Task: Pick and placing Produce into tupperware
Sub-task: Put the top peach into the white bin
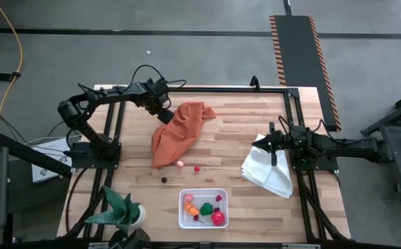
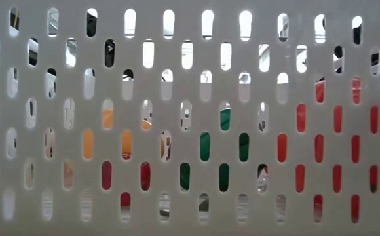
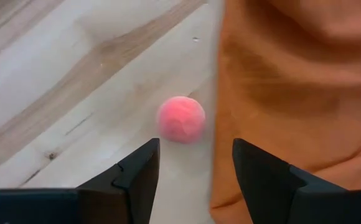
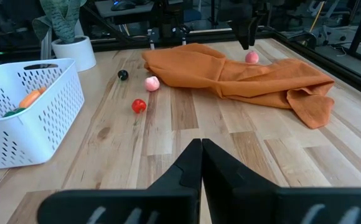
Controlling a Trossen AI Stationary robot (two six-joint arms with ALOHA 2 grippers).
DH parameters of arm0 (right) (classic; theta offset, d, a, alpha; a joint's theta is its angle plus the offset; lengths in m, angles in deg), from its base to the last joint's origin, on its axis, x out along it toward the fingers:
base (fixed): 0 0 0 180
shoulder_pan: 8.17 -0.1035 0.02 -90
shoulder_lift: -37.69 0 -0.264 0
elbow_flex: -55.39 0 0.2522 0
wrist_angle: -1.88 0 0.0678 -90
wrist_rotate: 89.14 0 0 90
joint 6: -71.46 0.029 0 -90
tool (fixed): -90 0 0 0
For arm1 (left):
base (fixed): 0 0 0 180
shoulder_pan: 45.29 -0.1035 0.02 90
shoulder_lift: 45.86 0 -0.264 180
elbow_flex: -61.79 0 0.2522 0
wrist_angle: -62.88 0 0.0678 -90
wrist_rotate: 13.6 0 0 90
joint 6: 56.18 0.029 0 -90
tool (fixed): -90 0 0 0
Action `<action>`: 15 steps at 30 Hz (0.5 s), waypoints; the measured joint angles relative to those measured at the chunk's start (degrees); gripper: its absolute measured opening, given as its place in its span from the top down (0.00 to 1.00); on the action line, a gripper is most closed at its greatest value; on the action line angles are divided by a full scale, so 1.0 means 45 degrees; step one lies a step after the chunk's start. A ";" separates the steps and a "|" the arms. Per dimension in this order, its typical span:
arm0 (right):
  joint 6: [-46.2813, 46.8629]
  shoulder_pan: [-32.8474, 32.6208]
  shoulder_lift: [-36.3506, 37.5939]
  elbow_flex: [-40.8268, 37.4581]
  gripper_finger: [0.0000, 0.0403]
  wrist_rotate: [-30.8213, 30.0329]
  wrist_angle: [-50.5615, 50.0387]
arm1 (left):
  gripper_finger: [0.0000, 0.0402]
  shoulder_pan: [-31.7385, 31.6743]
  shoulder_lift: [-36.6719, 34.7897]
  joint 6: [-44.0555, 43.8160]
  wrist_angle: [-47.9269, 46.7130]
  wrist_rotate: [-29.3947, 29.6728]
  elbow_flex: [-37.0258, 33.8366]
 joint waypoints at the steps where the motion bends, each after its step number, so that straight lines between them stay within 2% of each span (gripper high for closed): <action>1: 0.0000 -0.0003 -0.0001 -0.0002 1.00 -0.0002 -0.0001 | 0.51 -0.0071 0.0000 0.0108 0.0005 -0.0001 0.0000; 9: 0.0000 -0.0003 -0.0001 0.0001 1.00 0.0002 -0.0005 | 0.37 -0.0708 0.0000 0.0338 0.0008 -0.0387 0.0000; 15: 0.0000 -0.0004 -0.0001 0.0002 1.00 0.0002 -0.0001 | 0.36 -0.0759 0.0000 0.0535 0.0163 -0.0486 0.0000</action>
